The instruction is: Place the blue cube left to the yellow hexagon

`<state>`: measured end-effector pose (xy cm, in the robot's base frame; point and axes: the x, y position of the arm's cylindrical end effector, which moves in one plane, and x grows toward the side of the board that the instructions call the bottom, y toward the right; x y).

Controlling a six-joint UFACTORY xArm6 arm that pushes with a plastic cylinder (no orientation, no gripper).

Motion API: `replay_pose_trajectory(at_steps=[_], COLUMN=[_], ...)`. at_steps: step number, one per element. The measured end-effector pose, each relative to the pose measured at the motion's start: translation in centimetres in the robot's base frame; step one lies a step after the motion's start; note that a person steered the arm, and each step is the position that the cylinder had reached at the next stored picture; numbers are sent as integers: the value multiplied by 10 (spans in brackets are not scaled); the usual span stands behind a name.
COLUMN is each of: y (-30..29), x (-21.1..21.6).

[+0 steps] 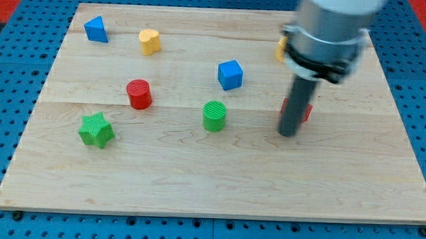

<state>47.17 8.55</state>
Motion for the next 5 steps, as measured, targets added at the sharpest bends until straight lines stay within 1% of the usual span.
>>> replay_pose_trajectory(at_steps=[1,2,3,4,5], y=[-36,-82,-78,-49,-56], x=[-59,-63,-107,-140,-160])
